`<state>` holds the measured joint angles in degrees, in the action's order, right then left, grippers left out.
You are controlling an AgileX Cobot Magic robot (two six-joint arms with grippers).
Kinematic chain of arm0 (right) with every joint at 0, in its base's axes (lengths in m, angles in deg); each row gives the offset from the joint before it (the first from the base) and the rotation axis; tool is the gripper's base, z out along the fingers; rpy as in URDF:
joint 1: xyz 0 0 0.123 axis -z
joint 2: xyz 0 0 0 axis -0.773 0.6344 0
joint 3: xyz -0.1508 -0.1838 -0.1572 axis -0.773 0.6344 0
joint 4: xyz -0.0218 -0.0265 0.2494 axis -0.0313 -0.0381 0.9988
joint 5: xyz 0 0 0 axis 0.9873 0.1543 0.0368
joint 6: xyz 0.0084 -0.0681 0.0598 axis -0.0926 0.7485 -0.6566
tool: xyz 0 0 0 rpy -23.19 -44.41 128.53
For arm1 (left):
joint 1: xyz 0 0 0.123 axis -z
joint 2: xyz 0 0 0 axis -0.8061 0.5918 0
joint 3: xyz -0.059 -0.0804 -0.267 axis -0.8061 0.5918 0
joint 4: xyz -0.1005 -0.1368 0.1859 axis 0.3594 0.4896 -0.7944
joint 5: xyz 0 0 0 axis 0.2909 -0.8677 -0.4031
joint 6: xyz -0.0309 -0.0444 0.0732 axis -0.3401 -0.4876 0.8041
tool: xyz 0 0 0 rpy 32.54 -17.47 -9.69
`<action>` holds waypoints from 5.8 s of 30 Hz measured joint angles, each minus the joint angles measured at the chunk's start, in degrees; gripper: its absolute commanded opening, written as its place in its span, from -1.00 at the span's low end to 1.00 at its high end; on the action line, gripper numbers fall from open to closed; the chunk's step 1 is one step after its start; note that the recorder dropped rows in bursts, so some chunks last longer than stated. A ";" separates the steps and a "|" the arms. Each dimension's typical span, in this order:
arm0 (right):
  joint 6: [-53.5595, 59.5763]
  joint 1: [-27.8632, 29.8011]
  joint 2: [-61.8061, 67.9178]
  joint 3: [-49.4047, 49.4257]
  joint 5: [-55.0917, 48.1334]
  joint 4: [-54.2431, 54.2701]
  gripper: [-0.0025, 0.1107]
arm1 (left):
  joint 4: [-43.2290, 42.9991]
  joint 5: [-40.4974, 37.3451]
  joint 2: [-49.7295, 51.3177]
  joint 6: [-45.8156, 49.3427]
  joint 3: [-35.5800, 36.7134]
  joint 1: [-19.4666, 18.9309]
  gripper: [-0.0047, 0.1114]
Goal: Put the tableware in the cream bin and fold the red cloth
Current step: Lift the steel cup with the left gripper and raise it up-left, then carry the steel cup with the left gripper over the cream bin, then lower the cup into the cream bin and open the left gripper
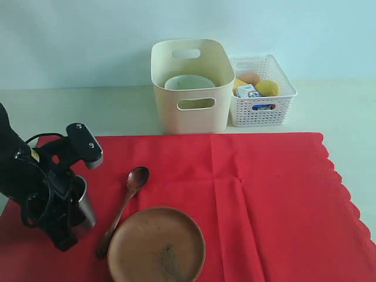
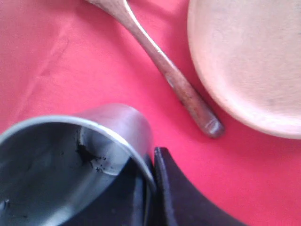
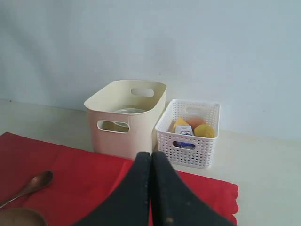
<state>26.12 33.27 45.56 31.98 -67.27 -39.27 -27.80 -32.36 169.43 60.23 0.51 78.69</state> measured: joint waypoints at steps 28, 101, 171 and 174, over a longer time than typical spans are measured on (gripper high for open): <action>0.00 0.00 0.00 0.00 1.72 1.15 -0.96 | 0.21 0.58 -27.48 -0.42 -0.91 0.23 -0.92; 6.08 5.29 -4.03 11.09 8.91 1.73 -0.96 | 3.22 7.44 -35.00 -1.42 2.77 0.23 -0.92; 6.08 5.29 -4.03 11.09 8.48 3.18 -0.96 | 10.46 18.12 34.48 18.74 -54.09 6.18 -0.60; 6.08 5.29 -4.03 11.09 8.48 3.18 -0.96 | 10.46 18.36 34.48 18.65 -54.34 6.18 -0.10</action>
<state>32.20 38.56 41.53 43.08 -58.79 -36.08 -17.34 -14.00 203.91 78.88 -53.83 84.87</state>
